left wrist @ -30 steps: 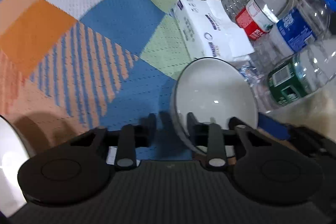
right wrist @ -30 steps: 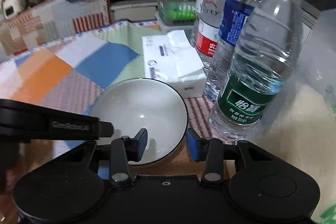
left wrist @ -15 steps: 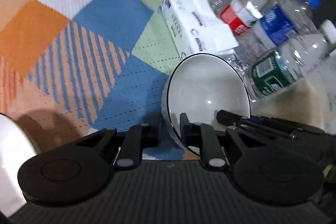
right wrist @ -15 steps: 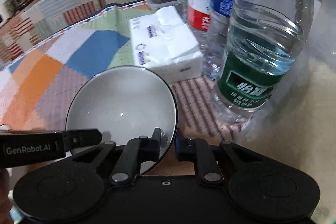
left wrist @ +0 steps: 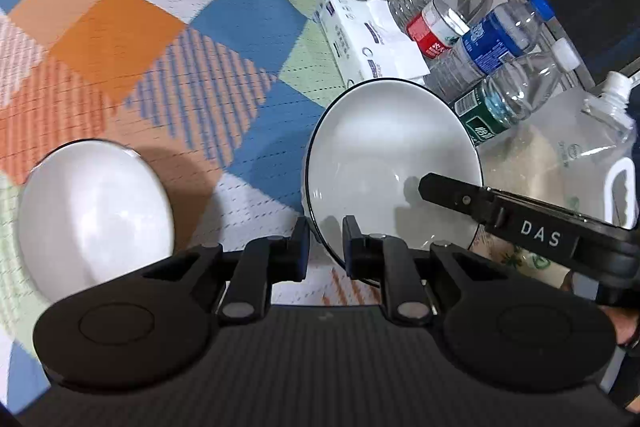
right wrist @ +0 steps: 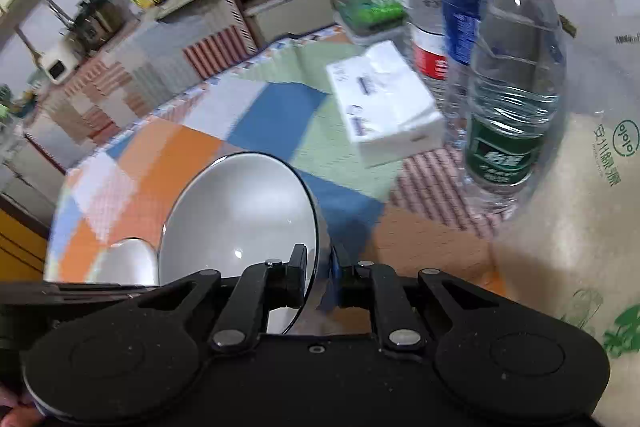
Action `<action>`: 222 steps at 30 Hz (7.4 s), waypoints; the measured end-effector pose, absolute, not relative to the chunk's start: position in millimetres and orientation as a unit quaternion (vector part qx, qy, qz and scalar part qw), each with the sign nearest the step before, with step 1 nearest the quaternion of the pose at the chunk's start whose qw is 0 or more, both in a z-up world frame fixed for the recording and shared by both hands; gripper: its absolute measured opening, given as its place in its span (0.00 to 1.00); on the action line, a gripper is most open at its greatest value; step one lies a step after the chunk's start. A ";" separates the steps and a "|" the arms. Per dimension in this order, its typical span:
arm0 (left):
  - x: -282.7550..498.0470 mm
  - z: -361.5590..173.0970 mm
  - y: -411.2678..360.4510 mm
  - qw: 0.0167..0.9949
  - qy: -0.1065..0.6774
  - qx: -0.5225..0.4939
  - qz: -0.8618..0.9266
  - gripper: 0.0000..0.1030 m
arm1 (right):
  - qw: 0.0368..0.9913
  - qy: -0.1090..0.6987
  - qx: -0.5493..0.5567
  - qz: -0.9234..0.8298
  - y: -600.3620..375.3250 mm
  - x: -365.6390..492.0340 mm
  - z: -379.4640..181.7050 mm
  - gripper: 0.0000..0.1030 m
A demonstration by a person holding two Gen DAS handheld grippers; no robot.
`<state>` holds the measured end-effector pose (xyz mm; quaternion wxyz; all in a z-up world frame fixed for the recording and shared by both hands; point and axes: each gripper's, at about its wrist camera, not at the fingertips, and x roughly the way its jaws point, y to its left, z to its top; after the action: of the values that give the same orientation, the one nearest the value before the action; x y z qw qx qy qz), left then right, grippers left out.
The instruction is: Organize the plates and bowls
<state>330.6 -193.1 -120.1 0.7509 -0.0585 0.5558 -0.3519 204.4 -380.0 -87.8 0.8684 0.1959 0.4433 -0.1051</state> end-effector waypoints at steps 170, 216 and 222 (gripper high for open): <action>161.0 -130.9 -221.3 0.771 0.511 0.099 -0.367 0.09 | 0.842 0.491 0.173 -0.140 -369.9 44.6 -148.0 0.15; 285.0 -55.1 -32.7 0.866 0.445 -0.036 -0.225 0.11 | 0.893 0.441 0.060 0.063 -227.8 231.2 -64.6 0.14; 308.3 -94.7 -34.9 0.857 0.466 -0.042 -0.217 0.11 | 0.894 0.444 0.001 0.065 -218.0 253.3 -91.3 0.14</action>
<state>308.3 -34.9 -94.7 0.8570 -0.0422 0.4657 -0.2165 253.3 -218.0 -91.3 0.8935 0.0010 0.4443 0.0647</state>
